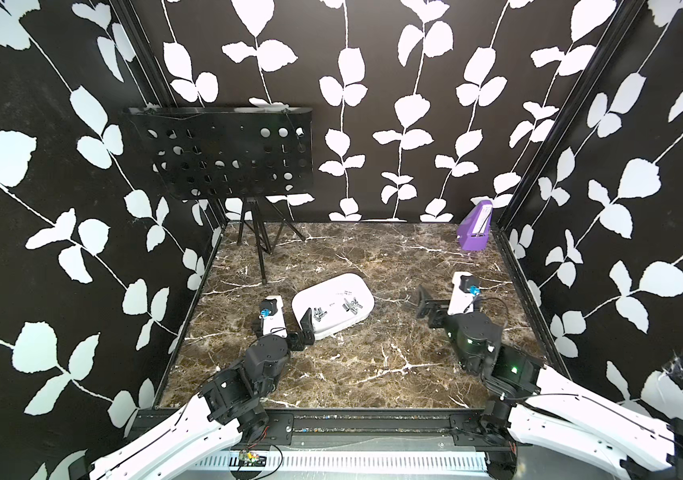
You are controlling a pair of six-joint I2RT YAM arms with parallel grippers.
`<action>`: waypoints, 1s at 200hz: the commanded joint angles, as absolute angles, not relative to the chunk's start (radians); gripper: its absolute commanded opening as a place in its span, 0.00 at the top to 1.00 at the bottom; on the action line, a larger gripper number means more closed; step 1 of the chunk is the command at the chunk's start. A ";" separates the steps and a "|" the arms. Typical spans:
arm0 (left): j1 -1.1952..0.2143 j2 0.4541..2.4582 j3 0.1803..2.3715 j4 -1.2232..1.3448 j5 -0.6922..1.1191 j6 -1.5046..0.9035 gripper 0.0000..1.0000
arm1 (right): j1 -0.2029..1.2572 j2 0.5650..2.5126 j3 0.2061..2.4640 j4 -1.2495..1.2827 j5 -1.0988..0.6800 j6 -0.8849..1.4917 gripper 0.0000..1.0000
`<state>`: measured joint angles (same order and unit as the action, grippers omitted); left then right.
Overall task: Put the socket on the desktop into the storage box
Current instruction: Reset both arms
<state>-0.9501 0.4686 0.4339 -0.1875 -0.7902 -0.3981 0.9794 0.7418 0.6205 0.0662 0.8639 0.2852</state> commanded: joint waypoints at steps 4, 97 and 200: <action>-0.954 0.522 0.432 0.065 -1.000 -0.157 0.01 | 0.951 0.753 0.528 0.318 1.003 -0.082 0.01; -0.513 0.899 0.415 0.419 -1.033 0.038 0.01 | 0.462 0.975 0.323 0.585 0.616 -0.204 0.01; -0.192 1.286 0.316 0.742 -0.647 0.040 0.01 | 0.218 1.269 0.306 0.730 0.433 -0.073 0.00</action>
<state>-0.2119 1.2453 0.3275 0.6106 -0.7753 0.0444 0.2306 1.2636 0.3126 0.6449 0.4992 -0.0906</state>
